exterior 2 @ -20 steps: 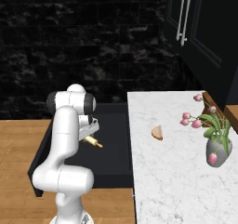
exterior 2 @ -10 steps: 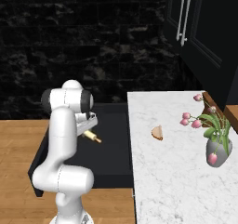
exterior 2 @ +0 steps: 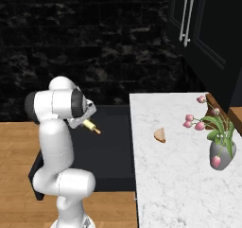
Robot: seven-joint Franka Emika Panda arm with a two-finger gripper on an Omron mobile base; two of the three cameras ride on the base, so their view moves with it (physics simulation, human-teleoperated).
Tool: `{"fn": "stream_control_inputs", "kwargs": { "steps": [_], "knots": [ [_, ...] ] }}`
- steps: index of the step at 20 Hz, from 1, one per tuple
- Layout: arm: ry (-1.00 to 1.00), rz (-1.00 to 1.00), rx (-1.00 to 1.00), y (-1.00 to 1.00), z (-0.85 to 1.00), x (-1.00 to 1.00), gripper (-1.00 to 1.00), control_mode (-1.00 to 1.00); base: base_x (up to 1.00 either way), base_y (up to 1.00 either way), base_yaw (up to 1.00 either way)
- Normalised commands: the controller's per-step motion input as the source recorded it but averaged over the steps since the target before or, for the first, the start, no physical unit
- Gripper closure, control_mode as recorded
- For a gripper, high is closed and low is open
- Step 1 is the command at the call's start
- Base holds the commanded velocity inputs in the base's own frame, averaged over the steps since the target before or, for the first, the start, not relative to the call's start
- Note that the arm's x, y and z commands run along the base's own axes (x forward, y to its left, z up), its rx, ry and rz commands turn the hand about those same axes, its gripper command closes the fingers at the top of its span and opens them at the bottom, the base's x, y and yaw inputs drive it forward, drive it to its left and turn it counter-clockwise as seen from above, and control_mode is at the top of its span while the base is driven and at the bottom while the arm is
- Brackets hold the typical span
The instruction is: Pick the rolling pin from the drawer and place it on the counter.
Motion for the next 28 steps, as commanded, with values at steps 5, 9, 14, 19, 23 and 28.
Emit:
{"fn": "stream_control_inputs", "kwargs": {
  "steps": [5, 9, 14, 19, 23, 28],
  "knots": [
    [-0.23, 0.0, 0.0, -0.01, 1.0, -0.24, 1.0, -1.0, 0.0, 0.0, 0.0],
    [-0.2, 0.0, 0.0, -0.27, 1.0, -0.08, 1.0, -1.0, 0.0, 0.0, 0.0],
    [-0.11, 0.0, -0.03, -0.53, 1.0, 0.0, 1.0, -1.0, 0.0, 0.0, 0.0],
    [0.0, -0.05, 0.0, -0.83, 0.77, 0.04, 1.0, -1.0, 0.0, 0.0, 0.0],
    [0.0, -0.11, 0.0, -0.93, 0.15, 0.4, 1.0, -1.0, 0.0, 0.0, 0.0],
    [0.0, -0.12, 0.05, -1.0, -0.06, 0.6, 1.0, -1.0, 0.0, 0.0, 0.0]
  ]
}}
